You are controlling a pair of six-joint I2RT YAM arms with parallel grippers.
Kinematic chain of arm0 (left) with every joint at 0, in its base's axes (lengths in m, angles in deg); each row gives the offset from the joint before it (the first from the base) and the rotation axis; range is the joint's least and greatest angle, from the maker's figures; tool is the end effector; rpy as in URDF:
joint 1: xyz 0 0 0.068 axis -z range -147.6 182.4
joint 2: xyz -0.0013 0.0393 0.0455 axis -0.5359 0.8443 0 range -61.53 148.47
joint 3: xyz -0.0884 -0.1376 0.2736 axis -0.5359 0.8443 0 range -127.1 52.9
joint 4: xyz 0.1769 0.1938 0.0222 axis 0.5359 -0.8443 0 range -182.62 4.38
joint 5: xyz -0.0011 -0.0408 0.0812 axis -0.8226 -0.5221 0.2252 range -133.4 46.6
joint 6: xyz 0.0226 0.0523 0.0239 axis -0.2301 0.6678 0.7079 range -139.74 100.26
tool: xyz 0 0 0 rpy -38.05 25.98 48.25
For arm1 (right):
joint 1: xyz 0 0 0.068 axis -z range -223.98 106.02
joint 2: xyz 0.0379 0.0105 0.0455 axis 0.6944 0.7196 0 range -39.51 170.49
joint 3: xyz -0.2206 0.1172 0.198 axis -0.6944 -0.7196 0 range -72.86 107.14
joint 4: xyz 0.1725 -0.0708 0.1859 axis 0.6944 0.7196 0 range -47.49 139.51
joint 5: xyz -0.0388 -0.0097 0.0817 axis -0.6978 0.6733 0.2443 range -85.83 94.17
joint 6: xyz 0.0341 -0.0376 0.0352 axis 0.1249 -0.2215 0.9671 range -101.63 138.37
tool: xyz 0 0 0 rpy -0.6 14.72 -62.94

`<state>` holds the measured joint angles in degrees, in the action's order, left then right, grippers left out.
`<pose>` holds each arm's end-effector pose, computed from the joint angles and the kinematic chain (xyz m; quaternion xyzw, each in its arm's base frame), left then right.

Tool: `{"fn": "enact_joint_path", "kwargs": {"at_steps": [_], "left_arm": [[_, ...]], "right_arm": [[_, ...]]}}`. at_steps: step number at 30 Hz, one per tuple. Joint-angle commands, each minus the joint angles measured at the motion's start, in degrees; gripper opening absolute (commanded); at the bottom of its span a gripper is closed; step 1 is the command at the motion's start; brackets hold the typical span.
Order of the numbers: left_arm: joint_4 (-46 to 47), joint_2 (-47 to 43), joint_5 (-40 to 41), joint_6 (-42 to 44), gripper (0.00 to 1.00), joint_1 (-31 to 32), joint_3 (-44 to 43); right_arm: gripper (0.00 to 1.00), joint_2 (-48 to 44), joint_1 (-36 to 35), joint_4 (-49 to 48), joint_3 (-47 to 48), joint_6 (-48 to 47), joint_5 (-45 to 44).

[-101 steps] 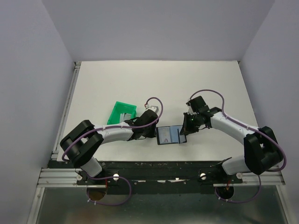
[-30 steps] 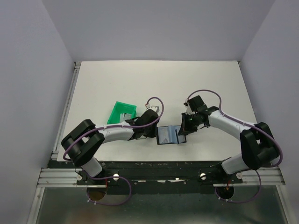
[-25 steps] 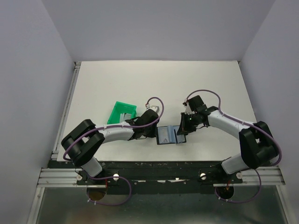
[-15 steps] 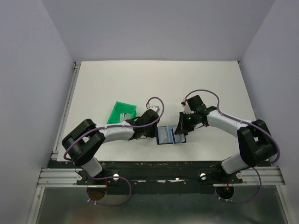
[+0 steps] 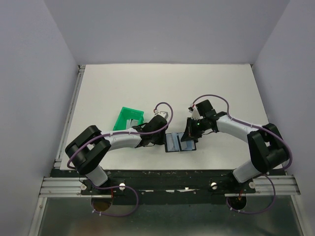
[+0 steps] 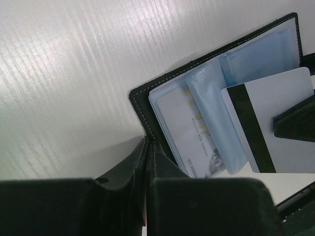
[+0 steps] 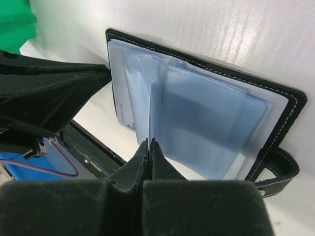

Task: Put the credit cards into the card holder
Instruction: Insert the credit card into the card holder.

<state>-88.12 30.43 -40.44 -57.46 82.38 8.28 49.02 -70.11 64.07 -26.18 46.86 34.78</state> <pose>0.2075 -0.2433 0.1914 0.0914 0.9345 -0.2202 0.2643 0.2473 0.1477 0.2025 -0.0413 0.9397 0.3300 0.0792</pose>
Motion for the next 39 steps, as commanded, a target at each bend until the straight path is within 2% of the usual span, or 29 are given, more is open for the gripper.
{"fn": "enact_joint_path", "kwargs": {"at_steps": [1, 20, 34, 39], "left_arm": [[0.5, 1.2, -1.3, 0.4, 0.12, 0.3, -1.3], [0.4, 0.5, -1.1, 0.0, 0.12, 0.3, -0.8], [0.4, 0.8, -1.0, 0.1, 0.12, 0.3, -0.8], [0.5, 0.8, -0.9, 0.1, 0.12, 0.3, -0.7]], "right_arm": [[0.01, 1.5, 0.1, -1.7, 1.8, 0.4, 3.6], [0.01, 7.8, -1.2, -4.4, 10.0, 2.0, 8.9], [0.01, 7.3, -1.2, -2.4, 8.5, 0.7, 4.7], [0.01, 6.5, -1.3, 1.5, 8.5, -1.1, -1.8]]}}
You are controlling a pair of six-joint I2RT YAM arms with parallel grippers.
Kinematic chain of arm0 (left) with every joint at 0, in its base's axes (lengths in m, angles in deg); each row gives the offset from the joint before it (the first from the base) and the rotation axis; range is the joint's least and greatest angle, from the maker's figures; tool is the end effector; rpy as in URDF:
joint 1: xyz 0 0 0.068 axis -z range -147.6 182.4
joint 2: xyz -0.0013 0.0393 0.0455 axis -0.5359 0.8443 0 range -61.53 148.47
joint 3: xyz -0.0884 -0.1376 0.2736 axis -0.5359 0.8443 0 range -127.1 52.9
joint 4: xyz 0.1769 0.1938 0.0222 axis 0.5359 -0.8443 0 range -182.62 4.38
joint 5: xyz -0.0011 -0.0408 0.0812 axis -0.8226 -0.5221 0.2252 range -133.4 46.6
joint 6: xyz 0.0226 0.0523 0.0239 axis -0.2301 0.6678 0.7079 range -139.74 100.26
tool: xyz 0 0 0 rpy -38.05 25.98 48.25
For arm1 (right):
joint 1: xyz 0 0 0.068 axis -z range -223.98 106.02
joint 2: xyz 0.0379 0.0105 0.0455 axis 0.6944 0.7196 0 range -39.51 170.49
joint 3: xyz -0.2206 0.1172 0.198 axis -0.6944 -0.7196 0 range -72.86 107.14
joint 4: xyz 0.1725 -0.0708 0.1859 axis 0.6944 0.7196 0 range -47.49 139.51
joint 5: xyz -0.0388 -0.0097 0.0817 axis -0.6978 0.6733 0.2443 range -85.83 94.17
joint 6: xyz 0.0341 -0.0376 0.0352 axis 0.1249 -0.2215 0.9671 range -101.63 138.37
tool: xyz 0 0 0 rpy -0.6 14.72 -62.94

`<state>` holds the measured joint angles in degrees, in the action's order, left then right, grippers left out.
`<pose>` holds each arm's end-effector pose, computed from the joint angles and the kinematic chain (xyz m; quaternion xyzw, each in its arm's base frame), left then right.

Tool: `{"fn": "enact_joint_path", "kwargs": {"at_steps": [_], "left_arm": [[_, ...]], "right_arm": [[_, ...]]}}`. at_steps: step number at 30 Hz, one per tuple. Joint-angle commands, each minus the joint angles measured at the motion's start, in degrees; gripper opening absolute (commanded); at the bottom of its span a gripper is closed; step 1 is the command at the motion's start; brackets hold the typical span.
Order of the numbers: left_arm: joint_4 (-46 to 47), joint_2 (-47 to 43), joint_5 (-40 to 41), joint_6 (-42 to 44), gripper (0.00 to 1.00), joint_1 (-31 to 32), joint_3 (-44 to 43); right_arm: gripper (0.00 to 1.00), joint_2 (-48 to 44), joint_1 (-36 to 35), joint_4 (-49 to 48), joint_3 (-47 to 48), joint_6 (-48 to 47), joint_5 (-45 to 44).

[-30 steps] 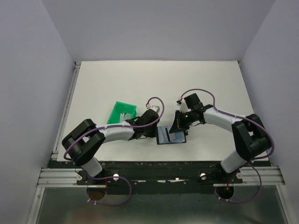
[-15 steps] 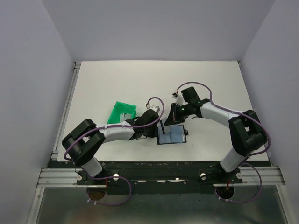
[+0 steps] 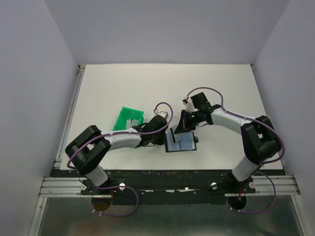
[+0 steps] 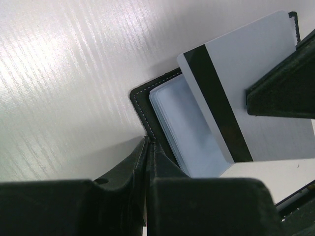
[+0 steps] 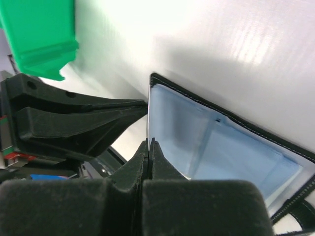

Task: Put the credit cards into the card holder
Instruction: Insert the credit card into the card holder.

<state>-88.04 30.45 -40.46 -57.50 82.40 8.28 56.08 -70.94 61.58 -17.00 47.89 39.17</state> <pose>0.2075 -0.2435 0.1914 0.0913 0.9343 -0.2208 0.2645 0.2880 0.1765 0.2156 -0.0603 0.9202 0.3765 0.0889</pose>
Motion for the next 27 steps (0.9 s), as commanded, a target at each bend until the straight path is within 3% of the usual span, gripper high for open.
{"fn": "enact_joint_path", "kwargs": {"at_steps": [1, 12, 27], "left_arm": [[0.2, 0.7, -1.0, 0.2, 0.12, 0.3, -0.7], [0.4, 0.9, -1.1, 0.2, 0.12, 0.3, -0.8], [0.4, 0.8, -1.2, 0.1, 0.12, 0.3, -0.6]], "right_arm": [[0.01, -1.2, -0.4, 4.9, -0.9, -2.4, -7.5], [0.0, -5.9, -0.4, 3.7, -7.0, -1.6, -12.7], [0.01, -5.2, -0.4, -2.2, -10.2, 0.1, -8.0]]}}
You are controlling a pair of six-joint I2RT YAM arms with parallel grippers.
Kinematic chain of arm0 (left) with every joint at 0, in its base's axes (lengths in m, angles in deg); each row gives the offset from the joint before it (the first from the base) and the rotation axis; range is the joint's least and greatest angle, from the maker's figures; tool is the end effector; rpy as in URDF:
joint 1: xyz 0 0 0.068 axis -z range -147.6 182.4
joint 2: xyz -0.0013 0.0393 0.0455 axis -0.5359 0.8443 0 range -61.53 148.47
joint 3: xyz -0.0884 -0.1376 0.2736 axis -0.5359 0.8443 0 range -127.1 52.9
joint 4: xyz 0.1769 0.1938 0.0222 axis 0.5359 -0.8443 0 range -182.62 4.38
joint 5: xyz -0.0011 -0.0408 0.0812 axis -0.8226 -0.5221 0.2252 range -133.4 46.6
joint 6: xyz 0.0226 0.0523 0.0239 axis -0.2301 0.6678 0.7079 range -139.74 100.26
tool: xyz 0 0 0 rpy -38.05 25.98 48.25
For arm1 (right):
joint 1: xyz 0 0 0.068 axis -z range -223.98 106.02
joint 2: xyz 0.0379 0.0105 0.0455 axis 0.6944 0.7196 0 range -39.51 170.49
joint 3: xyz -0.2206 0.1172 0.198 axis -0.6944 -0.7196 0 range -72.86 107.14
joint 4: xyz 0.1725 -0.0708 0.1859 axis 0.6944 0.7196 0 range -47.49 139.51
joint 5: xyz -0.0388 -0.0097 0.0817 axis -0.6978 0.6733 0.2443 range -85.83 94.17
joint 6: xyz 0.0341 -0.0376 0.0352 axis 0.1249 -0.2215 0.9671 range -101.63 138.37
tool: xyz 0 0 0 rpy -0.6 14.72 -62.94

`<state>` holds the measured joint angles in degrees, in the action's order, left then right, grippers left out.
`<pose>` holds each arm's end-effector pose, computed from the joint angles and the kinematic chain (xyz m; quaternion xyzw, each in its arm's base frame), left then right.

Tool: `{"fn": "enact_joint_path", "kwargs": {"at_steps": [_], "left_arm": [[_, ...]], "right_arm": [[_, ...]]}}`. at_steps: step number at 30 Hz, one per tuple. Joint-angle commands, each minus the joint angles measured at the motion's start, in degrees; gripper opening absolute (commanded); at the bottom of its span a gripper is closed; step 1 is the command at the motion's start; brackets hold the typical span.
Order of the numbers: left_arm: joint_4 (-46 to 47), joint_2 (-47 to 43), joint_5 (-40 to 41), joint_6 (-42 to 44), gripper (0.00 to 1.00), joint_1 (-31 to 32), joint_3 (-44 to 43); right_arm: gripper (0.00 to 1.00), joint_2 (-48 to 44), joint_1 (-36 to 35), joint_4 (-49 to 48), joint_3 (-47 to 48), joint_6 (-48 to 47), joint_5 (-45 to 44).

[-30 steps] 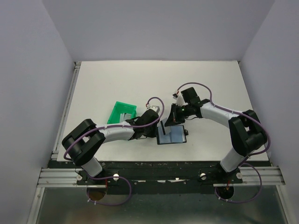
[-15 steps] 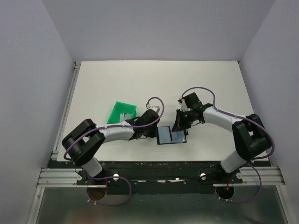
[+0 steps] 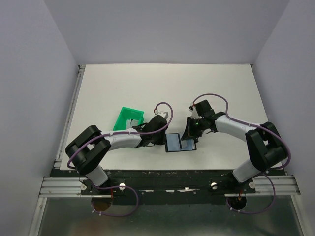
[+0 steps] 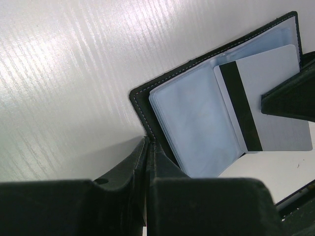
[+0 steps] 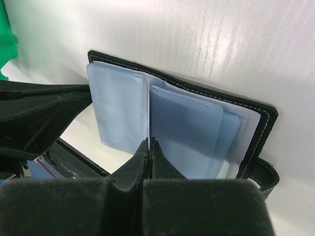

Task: Put the credit cards into the card holder
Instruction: Insert the credit card into the card holder.

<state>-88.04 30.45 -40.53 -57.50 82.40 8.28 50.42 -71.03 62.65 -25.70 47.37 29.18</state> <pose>0.2075 -0.2436 0.1914 0.0915 0.9343 -0.2212 0.2641 0.2534 0.1515 0.1975 -0.0345 0.9498 0.2933 0.1029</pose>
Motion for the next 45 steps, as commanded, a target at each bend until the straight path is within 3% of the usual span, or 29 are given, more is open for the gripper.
{"fn": "enact_joint_path", "kwargs": {"at_steps": [1, 45], "left_arm": [[0.4, 0.8, -1.1, 0.2, 0.12, 0.3, -0.6], [0.0, 1.1, -1.1, 0.5, 0.12, 0.3, -1.1]], "right_arm": [[0.01, 0.3, -0.3, -3.7, -1.7, 0.8, 2.4], [0.01, -0.1, -0.3, -11.6, -6.6, 1.0, 9.0]]}}
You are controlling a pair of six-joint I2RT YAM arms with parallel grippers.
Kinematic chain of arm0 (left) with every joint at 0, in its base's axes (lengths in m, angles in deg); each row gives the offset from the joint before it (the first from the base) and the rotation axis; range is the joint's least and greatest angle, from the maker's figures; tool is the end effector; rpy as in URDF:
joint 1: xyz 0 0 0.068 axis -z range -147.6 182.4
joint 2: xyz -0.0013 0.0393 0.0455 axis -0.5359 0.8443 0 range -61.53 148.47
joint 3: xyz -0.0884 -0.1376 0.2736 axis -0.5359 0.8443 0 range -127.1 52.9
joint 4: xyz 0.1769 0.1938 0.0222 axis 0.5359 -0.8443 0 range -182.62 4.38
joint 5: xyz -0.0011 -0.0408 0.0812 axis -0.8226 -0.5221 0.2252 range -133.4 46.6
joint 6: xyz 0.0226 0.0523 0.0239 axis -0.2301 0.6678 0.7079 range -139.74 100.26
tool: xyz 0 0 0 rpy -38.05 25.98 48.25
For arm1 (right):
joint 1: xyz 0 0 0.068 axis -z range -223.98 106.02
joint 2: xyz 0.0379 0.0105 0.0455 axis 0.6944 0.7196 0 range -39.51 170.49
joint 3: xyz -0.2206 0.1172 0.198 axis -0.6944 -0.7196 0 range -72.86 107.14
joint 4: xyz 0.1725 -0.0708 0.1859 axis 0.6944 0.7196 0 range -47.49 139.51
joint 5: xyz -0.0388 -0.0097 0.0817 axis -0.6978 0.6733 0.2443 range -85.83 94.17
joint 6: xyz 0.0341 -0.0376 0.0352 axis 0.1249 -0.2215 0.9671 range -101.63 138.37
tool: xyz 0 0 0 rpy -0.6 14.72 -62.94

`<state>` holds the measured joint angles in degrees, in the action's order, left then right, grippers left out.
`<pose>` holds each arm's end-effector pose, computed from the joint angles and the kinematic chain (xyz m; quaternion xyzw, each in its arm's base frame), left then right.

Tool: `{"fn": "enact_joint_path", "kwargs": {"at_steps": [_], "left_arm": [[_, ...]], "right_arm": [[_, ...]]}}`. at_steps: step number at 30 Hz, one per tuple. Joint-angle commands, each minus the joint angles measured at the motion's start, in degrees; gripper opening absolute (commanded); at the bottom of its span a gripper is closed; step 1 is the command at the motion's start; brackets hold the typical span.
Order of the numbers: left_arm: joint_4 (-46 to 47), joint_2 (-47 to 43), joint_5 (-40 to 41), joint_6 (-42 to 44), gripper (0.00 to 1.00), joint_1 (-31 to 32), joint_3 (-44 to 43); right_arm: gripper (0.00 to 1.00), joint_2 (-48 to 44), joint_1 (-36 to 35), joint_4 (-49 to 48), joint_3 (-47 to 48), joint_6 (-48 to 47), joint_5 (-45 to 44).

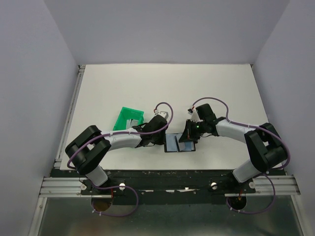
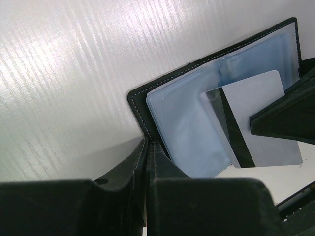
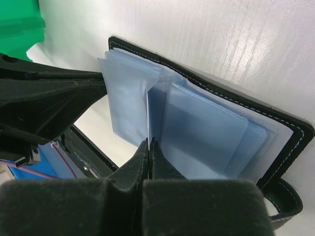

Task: Put the credit cards into the card holder
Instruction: Insert the credit card into the card holder.

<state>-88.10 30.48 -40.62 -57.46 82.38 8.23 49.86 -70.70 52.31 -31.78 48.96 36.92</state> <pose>0.2076 -0.2437 0.1914 0.0919 0.9344 -0.2214 0.2634 0.2437 0.1509 0.1841 -0.0463 0.9246 0.3644 0.1014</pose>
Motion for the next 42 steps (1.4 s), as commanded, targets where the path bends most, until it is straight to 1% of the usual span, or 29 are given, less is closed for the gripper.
{"fn": "enact_joint_path", "kwargs": {"at_steps": [1, 10, 19, 26, 42], "left_arm": [[0.1, 1.1, -1.0, 0.5, 0.12, 0.3, -1.0], [0.0, 1.1, -1.1, 0.5, 0.12, 0.3, -1.0], [0.2, 0.9, -1.2, 0.5, 0.12, 0.3, -0.8], [0.4, 1.2, -1.3, 0.4, 0.12, 0.3, -0.7], [0.6, 1.6, -1.6, 0.4, 0.12, 0.3, -1.1]], "right_arm": [[0.01, 0.5, -0.6, -1.2, -0.4, -0.7, 0.9], [0.01, 0.5, -0.6, -0.7, 1.6, 0.3, -2.5], [0.01, 1.5, -0.6, -2.9, 2.9, 2.0, -2.6], [0.01, 2.2, -0.6, -5.7, 1.7, 4.0, -2.0], [0.01, 1.3, -0.5, -8.0, -0.3, 9.1, -5.8]]}}
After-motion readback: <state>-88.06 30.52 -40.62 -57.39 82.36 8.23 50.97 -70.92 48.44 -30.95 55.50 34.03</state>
